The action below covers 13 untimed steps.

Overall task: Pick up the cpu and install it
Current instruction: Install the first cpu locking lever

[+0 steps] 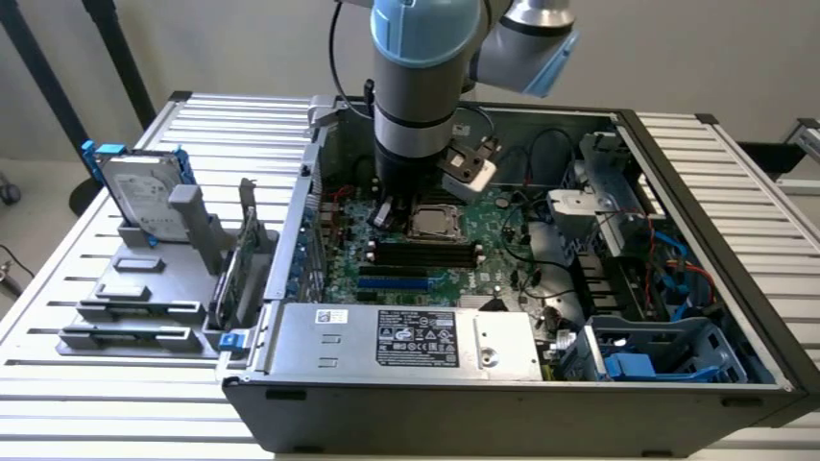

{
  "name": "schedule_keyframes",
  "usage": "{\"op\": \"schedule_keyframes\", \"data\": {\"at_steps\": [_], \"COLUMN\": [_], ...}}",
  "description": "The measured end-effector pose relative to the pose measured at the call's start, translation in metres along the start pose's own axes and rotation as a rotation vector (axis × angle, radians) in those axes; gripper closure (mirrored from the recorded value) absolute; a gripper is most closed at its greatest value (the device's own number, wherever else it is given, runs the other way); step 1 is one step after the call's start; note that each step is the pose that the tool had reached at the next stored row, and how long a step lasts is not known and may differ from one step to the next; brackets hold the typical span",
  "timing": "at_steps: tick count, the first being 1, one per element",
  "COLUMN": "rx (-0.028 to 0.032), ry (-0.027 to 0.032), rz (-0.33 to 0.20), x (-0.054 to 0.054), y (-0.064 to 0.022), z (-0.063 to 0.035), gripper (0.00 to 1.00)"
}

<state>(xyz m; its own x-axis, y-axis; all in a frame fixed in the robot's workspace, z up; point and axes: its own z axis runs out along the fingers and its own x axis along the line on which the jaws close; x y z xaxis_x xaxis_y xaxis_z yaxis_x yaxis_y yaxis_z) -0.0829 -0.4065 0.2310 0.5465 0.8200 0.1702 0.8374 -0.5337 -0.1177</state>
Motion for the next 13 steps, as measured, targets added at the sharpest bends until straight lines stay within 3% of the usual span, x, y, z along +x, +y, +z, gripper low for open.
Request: {"op": "schedule_keyframes", "data": {"at_steps": [13], "rx": [-0.0008], "ry": [0.0007], "rz": [0.004], "x": [0.001], "y": [-0.0069], "z": [0.0163], "gripper": [0.89]}}
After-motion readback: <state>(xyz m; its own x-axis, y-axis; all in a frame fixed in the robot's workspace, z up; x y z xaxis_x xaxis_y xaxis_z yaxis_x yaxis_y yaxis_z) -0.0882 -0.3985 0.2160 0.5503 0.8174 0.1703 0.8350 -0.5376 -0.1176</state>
